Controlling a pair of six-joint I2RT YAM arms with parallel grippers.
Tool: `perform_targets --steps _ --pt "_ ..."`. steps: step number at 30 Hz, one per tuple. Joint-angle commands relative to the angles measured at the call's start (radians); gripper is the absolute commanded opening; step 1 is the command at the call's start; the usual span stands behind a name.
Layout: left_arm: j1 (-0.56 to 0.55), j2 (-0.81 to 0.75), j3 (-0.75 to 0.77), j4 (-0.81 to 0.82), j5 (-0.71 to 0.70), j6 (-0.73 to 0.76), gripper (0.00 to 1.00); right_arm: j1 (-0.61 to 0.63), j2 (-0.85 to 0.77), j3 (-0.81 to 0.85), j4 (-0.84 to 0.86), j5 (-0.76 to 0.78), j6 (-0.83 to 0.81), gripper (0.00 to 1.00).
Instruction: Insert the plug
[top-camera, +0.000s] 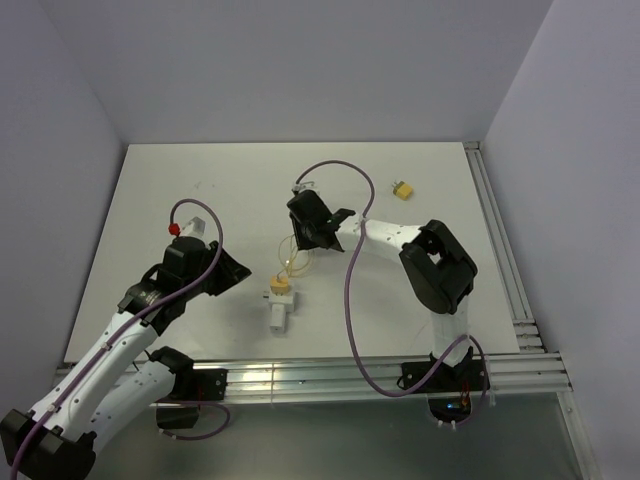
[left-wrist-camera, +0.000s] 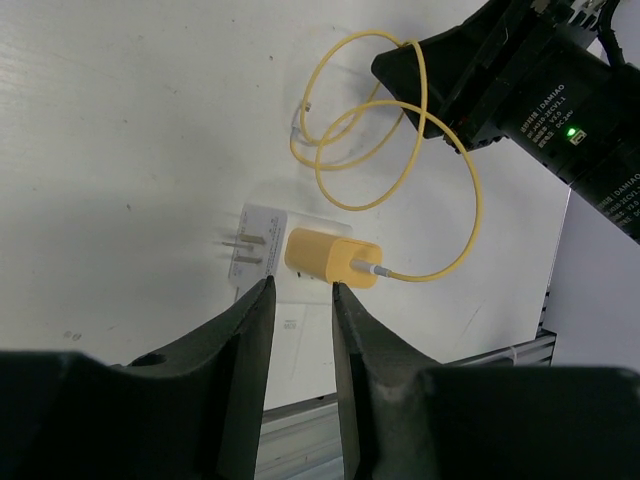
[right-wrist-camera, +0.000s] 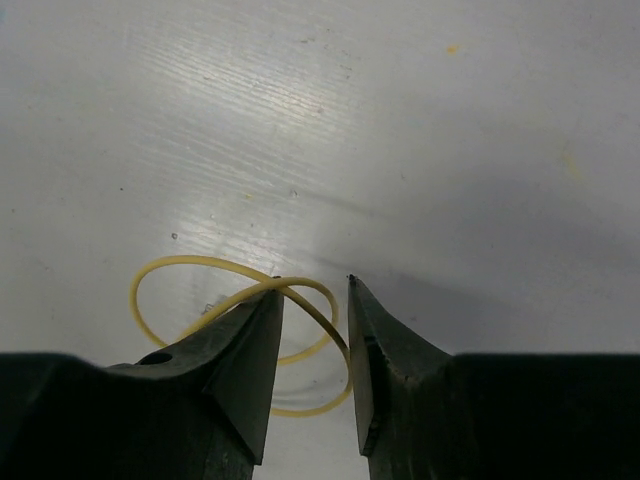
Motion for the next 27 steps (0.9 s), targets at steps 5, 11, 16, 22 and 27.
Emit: perform_targets --steps 5,11,16,22,27 --pt "0.005 -0.013 0.025 -0.004 -0.011 -0.006 0.35 -0.009 -0.081 -0.048 -0.022 0.015 0.008 0.44" --pt "0.003 -0.008 0.017 0.003 -0.013 -0.011 0.35 -0.009 -0.162 -0.106 -0.105 0.053 0.036 0.52" --pt "0.005 0.001 0.011 0.017 -0.011 -0.012 0.35 -0.011 -0.271 -0.204 -0.140 0.096 0.075 0.58" --pt "0.005 0.015 0.005 0.028 -0.005 -0.008 0.35 -0.020 -0.419 -0.283 -0.182 0.132 0.089 0.61" --pt "0.005 0.001 0.017 0.019 -0.023 0.001 0.36 -0.130 -0.452 -0.284 -0.191 0.172 0.183 0.64"
